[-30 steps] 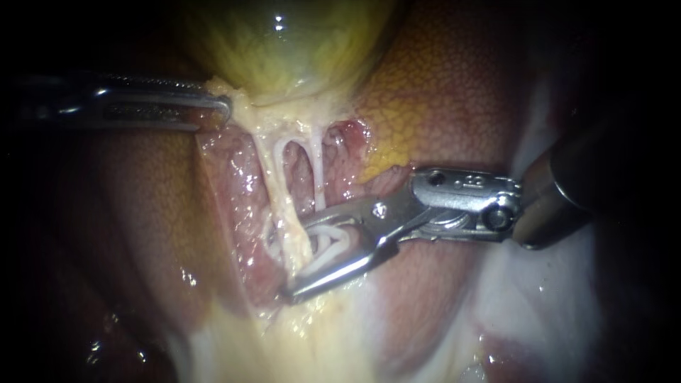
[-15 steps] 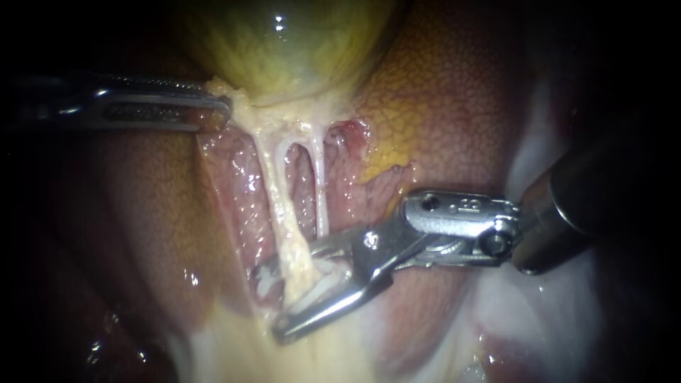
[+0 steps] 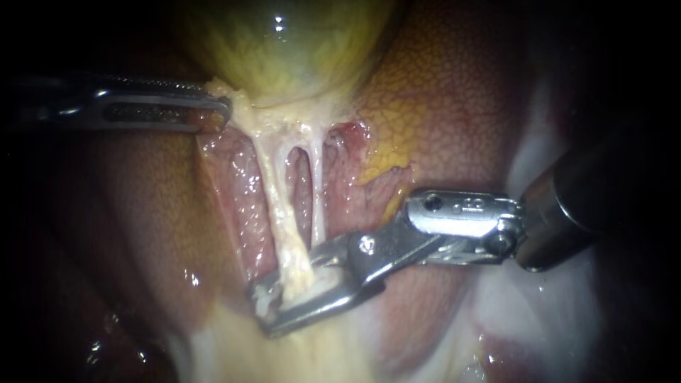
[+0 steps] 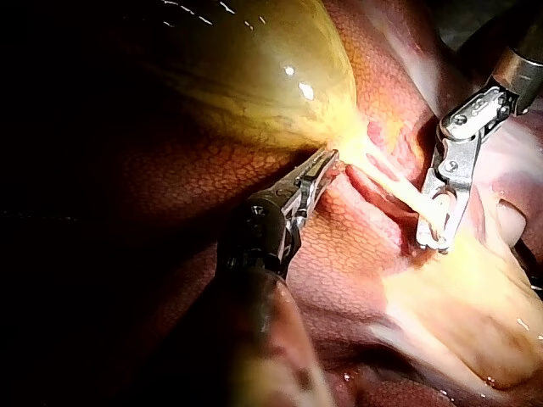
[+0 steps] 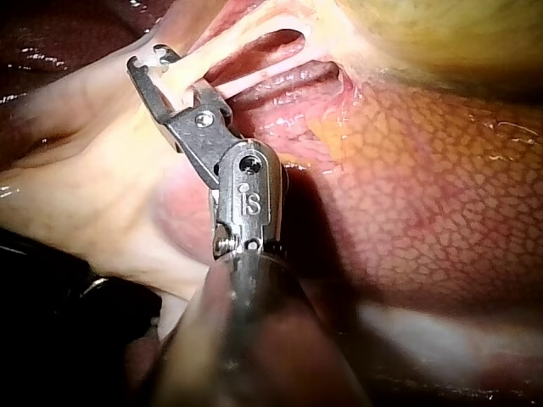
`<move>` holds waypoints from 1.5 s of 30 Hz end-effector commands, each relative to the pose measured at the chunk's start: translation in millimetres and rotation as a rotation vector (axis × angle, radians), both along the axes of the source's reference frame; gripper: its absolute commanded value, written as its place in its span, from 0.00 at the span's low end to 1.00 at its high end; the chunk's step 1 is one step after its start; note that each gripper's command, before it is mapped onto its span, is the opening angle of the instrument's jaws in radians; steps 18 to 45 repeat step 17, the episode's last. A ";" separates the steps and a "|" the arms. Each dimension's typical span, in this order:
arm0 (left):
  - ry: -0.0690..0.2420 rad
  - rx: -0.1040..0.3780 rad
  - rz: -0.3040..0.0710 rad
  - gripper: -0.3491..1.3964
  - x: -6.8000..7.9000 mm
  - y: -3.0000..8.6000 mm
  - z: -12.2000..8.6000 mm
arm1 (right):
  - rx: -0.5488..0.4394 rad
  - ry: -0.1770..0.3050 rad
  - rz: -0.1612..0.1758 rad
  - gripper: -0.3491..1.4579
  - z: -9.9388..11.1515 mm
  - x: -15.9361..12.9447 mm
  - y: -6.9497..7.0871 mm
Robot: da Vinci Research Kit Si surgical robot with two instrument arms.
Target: Clipping first clip left tube
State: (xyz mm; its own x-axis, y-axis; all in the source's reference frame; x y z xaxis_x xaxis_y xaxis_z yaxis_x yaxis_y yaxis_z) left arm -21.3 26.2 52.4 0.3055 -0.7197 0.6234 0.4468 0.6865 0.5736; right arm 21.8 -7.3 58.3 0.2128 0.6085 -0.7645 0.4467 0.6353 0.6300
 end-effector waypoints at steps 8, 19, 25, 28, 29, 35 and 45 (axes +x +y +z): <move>0.000 0.000 0.000 0.00 -0.1 0.0 0.0 | 0.001 0.013 -0.021 0.00 0.1 0.5 -0.1; 0.000 0.000 0.000 0.00 -0.1 0.0 0.0 | -0.002 0.012 -0.016 0.00 0.2 0.6 0.0; 0.000 0.000 0.000 0.00 -0.1 0.0 0.0 | -0.002 0.012 -0.016 0.00 0.2 0.6 0.0; 0.000 0.000 0.000 0.00 -0.1 0.0 0.0 | -0.002 0.012 -0.016 0.00 0.2 0.6 0.0; 0.000 0.000 0.000 0.00 -0.1 0.0 0.0 | -0.002 0.012 -0.016 0.00 0.2 0.6 0.0; 0.000 0.000 0.000 0.00 -0.1 0.0 0.0 | -0.002 0.012 -0.016 0.00 0.2 0.6 0.0; 0.000 0.000 0.000 0.00 -0.1 0.0 0.0 | -0.002 0.012 -0.016 0.00 0.2 0.6 0.0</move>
